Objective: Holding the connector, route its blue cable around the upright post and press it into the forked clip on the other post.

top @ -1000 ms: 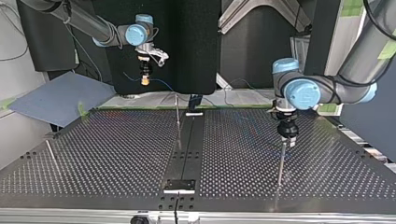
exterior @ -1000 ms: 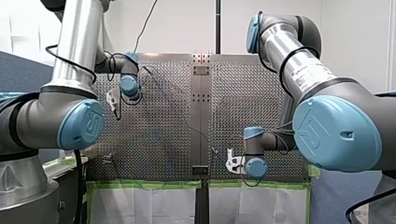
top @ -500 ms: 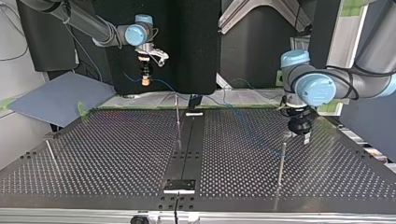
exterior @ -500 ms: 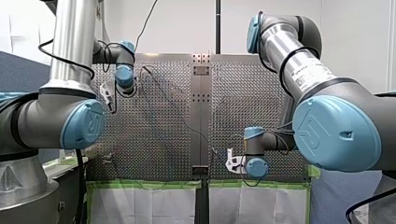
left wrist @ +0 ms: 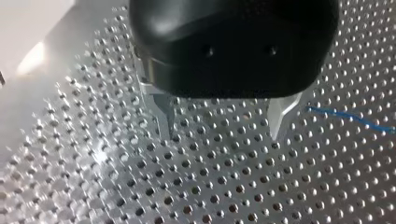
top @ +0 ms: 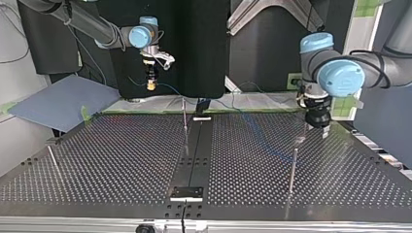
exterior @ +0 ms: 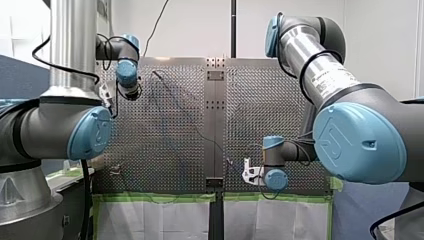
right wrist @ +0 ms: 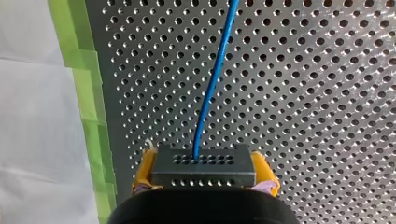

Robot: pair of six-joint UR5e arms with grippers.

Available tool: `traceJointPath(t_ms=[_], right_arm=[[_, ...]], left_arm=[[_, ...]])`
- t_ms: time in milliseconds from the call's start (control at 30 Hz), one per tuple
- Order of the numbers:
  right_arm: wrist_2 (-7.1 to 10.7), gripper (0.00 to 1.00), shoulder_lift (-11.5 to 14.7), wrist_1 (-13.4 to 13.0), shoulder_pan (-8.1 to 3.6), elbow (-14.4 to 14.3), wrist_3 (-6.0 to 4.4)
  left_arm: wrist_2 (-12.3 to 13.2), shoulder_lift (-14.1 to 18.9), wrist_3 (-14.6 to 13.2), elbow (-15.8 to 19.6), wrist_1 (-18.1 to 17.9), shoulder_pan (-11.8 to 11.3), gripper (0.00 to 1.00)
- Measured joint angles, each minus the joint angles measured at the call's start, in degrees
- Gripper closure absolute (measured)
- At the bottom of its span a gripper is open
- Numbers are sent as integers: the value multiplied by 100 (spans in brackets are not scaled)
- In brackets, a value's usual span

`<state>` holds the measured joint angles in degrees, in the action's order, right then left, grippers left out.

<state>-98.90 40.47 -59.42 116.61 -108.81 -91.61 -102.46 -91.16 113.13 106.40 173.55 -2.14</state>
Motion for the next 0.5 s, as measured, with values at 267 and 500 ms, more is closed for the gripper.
traceJointPath(t_ms=[267,500], right_arm=[[73,98,1,-93,-29,18,-25],[108,98,-1,-117,-43,20,-26]], left_arm=[[231,410,-364,-144,410,47,0],[247,748,-683,-452,748,84,0]])
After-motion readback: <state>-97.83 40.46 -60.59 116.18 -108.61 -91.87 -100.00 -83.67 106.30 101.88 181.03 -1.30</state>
